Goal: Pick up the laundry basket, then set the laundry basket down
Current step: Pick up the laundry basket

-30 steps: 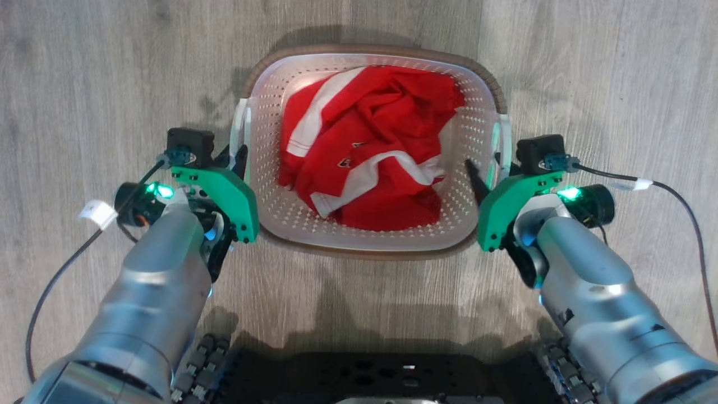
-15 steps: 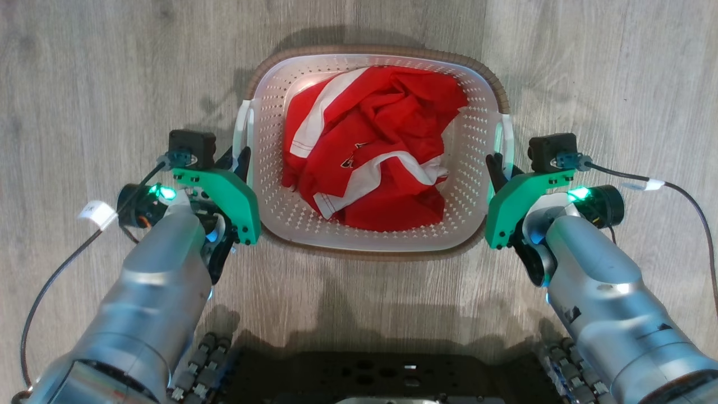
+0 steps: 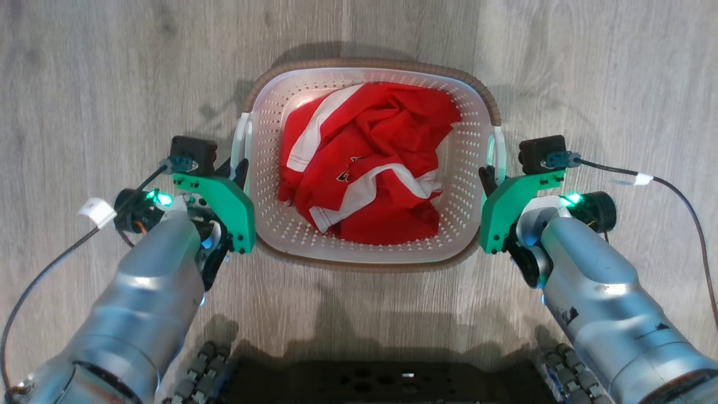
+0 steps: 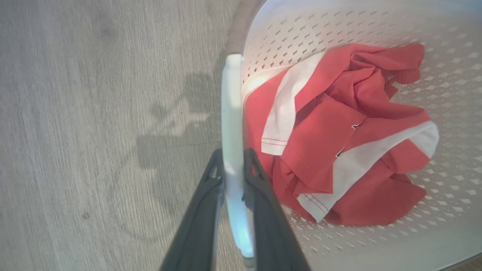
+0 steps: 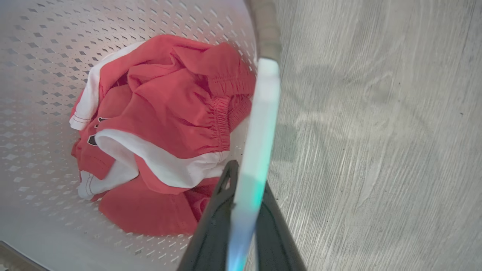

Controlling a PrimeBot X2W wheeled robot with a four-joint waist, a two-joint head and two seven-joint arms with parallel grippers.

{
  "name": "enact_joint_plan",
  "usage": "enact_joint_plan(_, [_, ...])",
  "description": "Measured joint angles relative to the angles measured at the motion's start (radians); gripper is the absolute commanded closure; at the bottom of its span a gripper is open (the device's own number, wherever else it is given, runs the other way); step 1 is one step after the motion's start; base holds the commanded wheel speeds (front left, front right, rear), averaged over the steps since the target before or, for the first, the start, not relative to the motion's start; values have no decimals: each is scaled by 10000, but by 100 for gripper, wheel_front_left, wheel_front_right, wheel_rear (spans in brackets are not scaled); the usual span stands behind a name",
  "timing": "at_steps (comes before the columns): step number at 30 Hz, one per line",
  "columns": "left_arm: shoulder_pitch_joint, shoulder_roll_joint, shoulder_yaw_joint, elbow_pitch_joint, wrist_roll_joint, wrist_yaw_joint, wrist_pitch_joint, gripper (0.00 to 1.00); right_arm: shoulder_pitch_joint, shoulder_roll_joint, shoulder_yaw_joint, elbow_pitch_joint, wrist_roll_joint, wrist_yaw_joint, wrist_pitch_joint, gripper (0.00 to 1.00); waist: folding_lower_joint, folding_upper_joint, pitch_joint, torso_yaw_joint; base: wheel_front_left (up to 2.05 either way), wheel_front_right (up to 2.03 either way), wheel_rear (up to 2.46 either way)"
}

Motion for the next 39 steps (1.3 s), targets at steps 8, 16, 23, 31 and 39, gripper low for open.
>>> enact_joint_plan(8, [33, 504, -1087, -360, -690, 2, 391, 100, 2, -33, 479, -305, 777, -58, 882, 100, 0, 0, -584, -110, 0, 0, 0])
enact_joint_plan(16, [206, 1087, -2196, -932, -1457, 17, 972, 100, 31, -77, 1085, -472, 1358, -59, 2171, 100, 0, 0, -1479, -192, 0, 0, 0])
enact_joint_plan(23, [737, 1707, -3310, -1670, -2180, 86, 1716, 100, 189, -132, 1685, -671, 1812, -69, 3359, 100, -1, 0, -2457, -218, 0, 0, 0])
enact_joint_plan(31, [1177, 2443, -4006, -2560, -2826, 90, 2424, 100, 755, -142, 2201, -1009, 2431, -69, 4358, 100, -1, 0, -3673, -246, 0, 0, 0])
enact_joint_plan(39, [1835, 3173, -4217, -3476, -3248, 90, 2938, 100, 1334, -148, 2548, -1390, 2811, -69, 4934, 100, -1, 0, -4926, -309, 0, 0, 0])
